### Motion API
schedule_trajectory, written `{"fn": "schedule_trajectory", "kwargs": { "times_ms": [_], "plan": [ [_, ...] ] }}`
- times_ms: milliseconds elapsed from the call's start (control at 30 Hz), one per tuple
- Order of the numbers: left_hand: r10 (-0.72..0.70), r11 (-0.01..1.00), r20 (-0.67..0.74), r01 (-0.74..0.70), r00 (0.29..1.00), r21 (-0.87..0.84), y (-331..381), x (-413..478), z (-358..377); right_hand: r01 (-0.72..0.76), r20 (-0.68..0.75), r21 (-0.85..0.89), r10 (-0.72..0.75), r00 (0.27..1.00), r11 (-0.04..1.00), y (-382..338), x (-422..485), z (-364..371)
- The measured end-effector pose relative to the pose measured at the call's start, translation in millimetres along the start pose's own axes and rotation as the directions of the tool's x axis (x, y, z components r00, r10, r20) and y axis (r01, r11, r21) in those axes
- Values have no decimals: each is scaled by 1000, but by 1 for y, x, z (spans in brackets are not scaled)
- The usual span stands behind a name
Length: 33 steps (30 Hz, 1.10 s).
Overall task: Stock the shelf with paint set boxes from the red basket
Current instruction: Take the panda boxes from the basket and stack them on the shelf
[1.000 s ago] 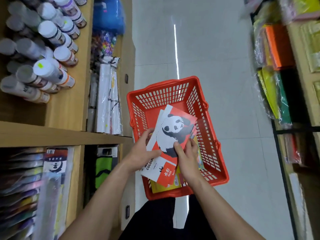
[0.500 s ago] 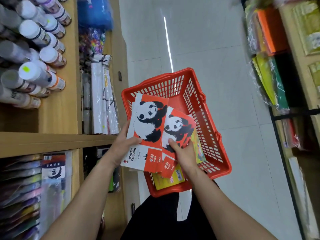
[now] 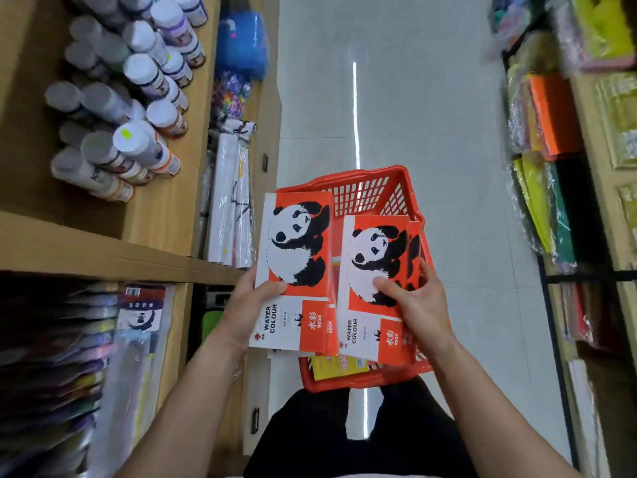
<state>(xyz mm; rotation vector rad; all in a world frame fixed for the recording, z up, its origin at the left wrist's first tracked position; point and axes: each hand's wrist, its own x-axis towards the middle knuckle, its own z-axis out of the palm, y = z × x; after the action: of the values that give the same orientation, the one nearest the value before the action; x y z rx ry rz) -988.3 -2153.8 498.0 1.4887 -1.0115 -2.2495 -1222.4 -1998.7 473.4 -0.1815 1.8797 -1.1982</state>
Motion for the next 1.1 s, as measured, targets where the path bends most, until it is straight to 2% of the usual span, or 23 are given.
{"fn": "schedule_trajectory", "kwargs": {
  "times_ms": [133,267,333,433,533,700,800,967,1100],
  "plan": [
    [112,990,-39,-114,993,-79,17,-53,6,79,193,39,-85,978,996,-49,-21,-13],
    [235,955,-204,-265,950,-134,25,-127,17,156,405,67,-170,898,985,-105,-45,0],
    [278,929,-331,-340,902,-146,25,-171,22,199,514,71,-207,833,977,-132,-61,11],
    [337,868,-510,-471,791,-157,23,-239,29,265,653,78,-250,715,961,-169,-91,34],
    [407,806,-610,-581,680,-110,17,-302,29,298,757,106,-271,594,949,-202,-130,67],
    [421,748,-747,-663,514,-35,-3,-387,13,310,871,91,-227,437,946,-237,-200,141],
    [412,723,-800,-691,435,-3,-13,-424,-6,358,908,60,-200,368,932,-248,-242,192],
    [381,678,-850,-735,365,-12,-24,-467,-52,435,957,-78,-55,285,897,-257,-297,273],
    [378,638,-854,-769,358,-40,-22,-482,-82,575,957,-180,7,289,798,-255,-314,322]
  ]
}}
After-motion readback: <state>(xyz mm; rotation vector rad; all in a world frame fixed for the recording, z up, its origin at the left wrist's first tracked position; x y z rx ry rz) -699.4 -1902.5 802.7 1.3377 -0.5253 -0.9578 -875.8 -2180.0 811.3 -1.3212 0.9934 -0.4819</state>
